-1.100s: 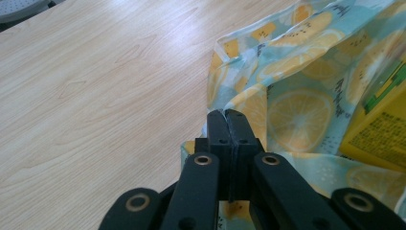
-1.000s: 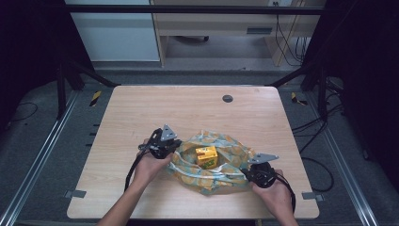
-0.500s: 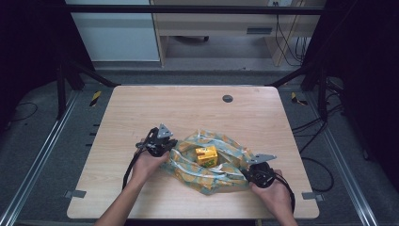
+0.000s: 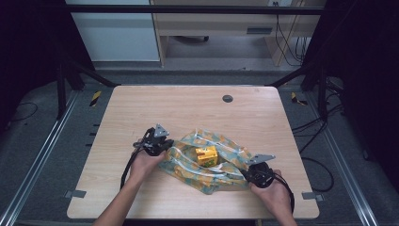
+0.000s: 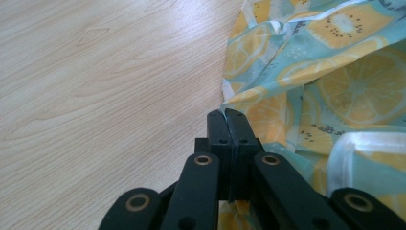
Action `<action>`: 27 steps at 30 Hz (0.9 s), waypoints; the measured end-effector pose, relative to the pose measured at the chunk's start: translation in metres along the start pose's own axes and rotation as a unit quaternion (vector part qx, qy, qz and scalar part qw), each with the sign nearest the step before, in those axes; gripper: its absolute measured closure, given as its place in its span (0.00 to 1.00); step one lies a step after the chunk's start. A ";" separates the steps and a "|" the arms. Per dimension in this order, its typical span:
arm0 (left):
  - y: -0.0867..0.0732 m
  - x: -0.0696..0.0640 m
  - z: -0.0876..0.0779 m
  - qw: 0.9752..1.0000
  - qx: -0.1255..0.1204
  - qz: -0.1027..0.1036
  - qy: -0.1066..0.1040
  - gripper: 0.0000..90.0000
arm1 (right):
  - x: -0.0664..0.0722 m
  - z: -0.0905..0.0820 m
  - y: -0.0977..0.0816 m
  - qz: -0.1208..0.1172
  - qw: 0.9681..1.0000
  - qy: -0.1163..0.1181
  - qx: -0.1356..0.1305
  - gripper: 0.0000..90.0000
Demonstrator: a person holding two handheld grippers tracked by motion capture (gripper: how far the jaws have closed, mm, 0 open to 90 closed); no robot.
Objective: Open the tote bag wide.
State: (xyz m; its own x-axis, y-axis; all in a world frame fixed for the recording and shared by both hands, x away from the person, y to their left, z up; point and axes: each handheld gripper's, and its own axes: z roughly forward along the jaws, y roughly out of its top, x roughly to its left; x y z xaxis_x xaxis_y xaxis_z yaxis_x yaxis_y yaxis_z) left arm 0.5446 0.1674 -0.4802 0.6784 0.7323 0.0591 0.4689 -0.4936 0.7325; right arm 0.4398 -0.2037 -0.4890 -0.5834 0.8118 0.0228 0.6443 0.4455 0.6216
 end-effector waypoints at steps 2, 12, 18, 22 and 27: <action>-0.001 0.001 0.001 1.000 0.000 -0.002 0.000 1.00 | 0.000 0.000 0.000 0.000 1.000 0.000 0.000 1.00; -0.004 0.008 0.000 1.000 0.004 -0.006 0.005 1.00 | 0.001 0.000 -0.001 0.004 1.000 0.000 0.000 1.00; -0.005 0.010 0.000 1.000 0.004 -0.008 0.010 1.00 | 0.001 0.000 0.000 0.003 1.000 -0.002 0.000 1.00; -0.006 0.011 0.000 1.000 0.006 -0.009 0.014 1.00 | 0.001 0.000 -0.001 0.007 1.000 0.000 -0.001 1.00; -0.007 0.012 0.000 1.000 0.008 -0.008 0.024 1.00 | 0.001 0.000 -0.001 0.007 1.000 0.000 -0.001 1.00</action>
State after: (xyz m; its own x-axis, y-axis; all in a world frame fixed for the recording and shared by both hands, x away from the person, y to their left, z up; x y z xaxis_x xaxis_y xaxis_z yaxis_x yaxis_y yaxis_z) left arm 0.5495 0.1800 -0.4847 0.6428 0.7619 0.0793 0.4889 -0.4877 0.7233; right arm 0.4388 -0.2030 -0.4896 -0.5750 0.8176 0.0317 0.6511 0.4338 0.6228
